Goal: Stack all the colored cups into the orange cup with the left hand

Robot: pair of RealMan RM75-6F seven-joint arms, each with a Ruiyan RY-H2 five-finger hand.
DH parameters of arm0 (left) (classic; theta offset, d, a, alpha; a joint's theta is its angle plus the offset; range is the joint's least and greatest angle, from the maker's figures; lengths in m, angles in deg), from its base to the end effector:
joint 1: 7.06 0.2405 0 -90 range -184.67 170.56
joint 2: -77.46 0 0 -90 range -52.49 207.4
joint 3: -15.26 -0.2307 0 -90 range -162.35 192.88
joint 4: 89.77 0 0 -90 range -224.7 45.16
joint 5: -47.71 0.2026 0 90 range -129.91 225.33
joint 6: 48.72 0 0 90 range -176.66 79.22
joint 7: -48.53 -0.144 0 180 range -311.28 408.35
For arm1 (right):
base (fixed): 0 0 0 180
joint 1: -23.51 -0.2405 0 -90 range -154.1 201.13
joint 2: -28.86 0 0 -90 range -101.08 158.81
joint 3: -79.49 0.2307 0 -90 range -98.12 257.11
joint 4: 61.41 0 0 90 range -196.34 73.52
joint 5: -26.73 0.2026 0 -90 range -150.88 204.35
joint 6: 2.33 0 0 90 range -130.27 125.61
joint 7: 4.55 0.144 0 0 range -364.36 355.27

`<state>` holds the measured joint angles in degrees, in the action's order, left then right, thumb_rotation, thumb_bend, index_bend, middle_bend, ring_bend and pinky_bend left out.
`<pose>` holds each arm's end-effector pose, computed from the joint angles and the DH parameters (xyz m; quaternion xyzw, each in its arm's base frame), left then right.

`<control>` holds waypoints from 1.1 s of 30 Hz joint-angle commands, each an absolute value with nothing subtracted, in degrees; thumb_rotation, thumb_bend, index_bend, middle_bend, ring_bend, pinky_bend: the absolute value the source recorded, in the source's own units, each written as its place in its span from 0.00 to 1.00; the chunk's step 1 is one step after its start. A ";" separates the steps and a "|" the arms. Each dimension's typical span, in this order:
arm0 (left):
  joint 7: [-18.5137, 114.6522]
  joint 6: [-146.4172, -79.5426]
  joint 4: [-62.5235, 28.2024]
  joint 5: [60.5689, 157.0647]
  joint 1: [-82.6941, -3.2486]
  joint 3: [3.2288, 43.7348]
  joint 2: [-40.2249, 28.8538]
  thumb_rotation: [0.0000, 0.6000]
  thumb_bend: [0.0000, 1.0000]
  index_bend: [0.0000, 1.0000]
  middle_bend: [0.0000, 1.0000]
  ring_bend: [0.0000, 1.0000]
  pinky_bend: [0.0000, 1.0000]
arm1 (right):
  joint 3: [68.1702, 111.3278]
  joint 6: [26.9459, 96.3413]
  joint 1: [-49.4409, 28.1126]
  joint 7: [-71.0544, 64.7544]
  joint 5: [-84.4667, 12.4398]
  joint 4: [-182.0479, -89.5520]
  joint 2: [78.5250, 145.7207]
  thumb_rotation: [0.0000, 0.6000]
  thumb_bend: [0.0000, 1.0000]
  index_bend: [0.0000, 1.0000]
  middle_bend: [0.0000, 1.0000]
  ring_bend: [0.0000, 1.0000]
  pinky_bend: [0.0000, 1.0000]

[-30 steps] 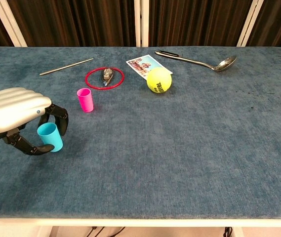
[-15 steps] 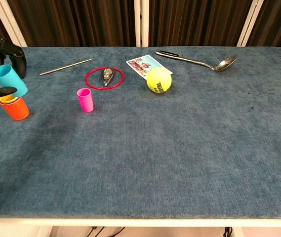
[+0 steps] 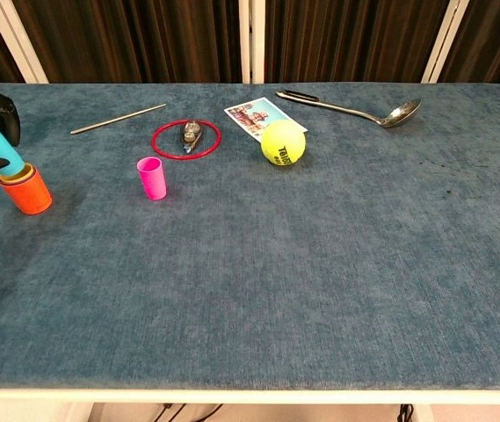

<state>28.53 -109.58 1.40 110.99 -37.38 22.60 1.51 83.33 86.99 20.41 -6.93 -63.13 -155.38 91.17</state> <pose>-0.2159 0.2958 0.0594 -0.6939 -0.4021 -0.3102 0.5104 -0.2732 -0.1723 0.1697 0.5989 -0.3415 0.4069 0.5993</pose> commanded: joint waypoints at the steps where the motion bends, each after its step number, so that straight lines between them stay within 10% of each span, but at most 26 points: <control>1: 29.22 -109.05 0.50 110.58 -37.34 22.36 0.96 1.00 0.32 0.49 0.48 0.52 0.27 | 83.28 86.90 20.44 -6.76 -63.05 -155.23 91.29 1.00 0.35 0.00 0.00 0.00 0.00; 13: 30.03 -108.78 0.73 111.87 -37.83 21.89 0.37 1.00 0.29 0.21 0.22 0.32 0.23 | 83.39 86.94 20.41 -6.36 -62.98 -155.00 91.20 1.00 0.35 0.00 0.00 0.00 0.00; 33: 23.17 -105.06 2.86 112.09 -45.03 24.36 -3.54 1.00 0.24 0.18 0.20 0.23 0.19 | 83.26 86.32 20.18 -6.34 -62.88 -154.99 91.23 1.00 0.35 0.00 0.00 0.00 0.00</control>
